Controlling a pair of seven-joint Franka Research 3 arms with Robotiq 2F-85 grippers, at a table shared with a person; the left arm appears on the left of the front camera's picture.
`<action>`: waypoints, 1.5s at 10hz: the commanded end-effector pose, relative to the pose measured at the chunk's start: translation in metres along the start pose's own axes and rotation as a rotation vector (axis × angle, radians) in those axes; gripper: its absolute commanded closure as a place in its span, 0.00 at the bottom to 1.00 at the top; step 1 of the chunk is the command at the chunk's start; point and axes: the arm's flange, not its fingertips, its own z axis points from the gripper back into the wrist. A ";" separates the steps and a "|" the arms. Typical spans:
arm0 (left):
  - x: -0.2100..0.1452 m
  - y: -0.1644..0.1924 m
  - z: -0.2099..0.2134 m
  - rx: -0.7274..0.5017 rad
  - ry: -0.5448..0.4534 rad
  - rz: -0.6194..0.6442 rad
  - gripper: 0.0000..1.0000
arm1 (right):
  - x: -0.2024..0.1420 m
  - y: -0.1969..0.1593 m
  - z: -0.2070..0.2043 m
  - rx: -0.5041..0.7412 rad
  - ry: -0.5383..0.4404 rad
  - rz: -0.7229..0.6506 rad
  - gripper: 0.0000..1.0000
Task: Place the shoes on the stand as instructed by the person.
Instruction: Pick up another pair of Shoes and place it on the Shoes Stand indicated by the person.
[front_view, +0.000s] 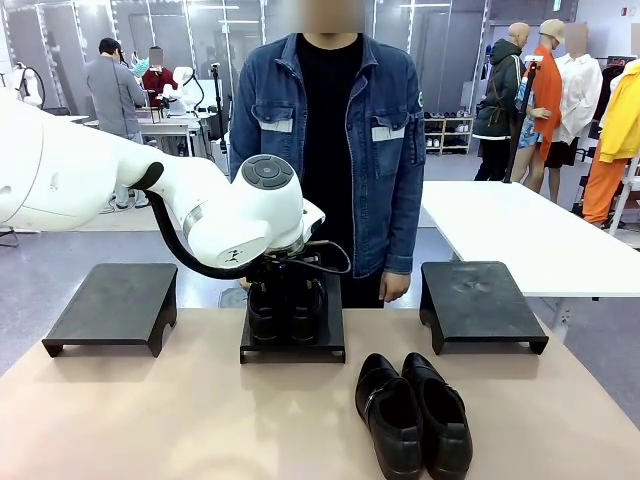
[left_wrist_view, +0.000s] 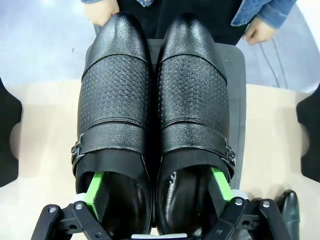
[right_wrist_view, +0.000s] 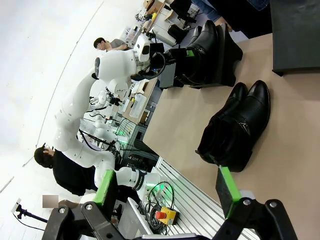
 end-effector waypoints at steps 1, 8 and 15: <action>0.000 0.000 -0.002 -0.005 -0.002 0.000 0.00 | 0.001 0.000 0.001 0.009 -0.005 0.020 0.00; -0.005 0.046 0.066 -0.118 0.158 -0.052 0.00 | 0.001 0.000 0.001 0.009 -0.005 0.020 0.00; -0.071 0.256 0.175 -0.684 0.277 0.015 0.00 | 0.001 0.000 0.001 0.009 -0.005 0.020 0.00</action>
